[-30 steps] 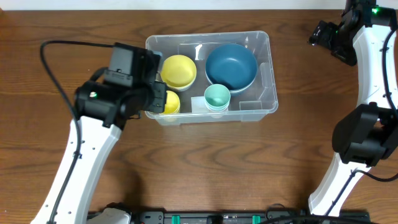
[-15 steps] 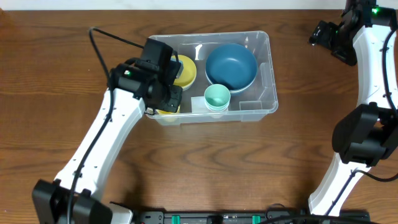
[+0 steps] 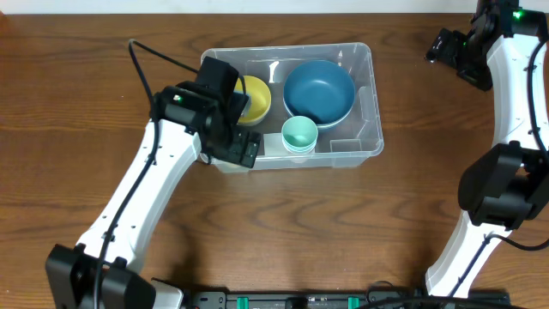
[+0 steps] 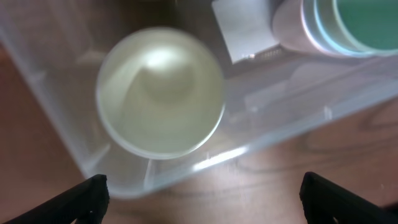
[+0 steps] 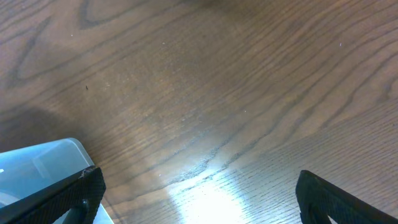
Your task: Pack container
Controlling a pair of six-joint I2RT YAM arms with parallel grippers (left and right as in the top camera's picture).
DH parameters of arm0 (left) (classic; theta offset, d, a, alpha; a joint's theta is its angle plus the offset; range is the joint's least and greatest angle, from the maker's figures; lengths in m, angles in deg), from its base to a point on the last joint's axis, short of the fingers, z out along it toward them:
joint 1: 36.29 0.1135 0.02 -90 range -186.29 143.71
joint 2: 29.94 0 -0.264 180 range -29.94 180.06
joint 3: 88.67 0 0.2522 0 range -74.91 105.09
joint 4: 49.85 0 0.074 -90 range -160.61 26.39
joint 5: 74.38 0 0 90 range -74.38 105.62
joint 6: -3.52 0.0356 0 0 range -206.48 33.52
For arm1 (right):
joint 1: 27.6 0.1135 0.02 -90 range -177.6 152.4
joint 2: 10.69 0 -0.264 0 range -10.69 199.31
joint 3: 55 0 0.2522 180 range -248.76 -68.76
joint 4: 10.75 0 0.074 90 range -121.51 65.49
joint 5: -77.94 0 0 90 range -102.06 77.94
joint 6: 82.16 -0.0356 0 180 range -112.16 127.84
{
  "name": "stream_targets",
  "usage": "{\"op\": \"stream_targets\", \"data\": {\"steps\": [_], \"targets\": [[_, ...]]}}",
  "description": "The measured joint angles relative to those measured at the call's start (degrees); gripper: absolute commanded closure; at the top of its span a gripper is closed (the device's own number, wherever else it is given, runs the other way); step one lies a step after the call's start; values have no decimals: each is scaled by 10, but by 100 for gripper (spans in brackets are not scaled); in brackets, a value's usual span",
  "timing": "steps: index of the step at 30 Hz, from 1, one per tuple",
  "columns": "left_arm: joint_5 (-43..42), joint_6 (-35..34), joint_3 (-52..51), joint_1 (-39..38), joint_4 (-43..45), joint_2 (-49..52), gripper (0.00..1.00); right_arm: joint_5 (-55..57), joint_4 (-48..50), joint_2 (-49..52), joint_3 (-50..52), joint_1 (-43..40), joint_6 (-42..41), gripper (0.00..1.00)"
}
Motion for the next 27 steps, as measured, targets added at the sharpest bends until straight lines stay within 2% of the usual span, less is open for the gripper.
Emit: {"op": "stream_targets", "data": {"steps": [5, 16, 22, 27], "targets": [[0, -3, 32, 14, -22, -68, 2, 0, 0, 0, 0, 0, 0, 1], [2, -13, 59, 17, -32, -348, 2, 0, 0, 0, 0, 0, 0, 1], [2, -13, 60, 17, -37, -446, 2, 0, 0, 0, 0, 0, 0, 1], [18, 1, 60, 17, -97, -499, 2, 0, 0, 0, 0, 0, 0, 1]]}}
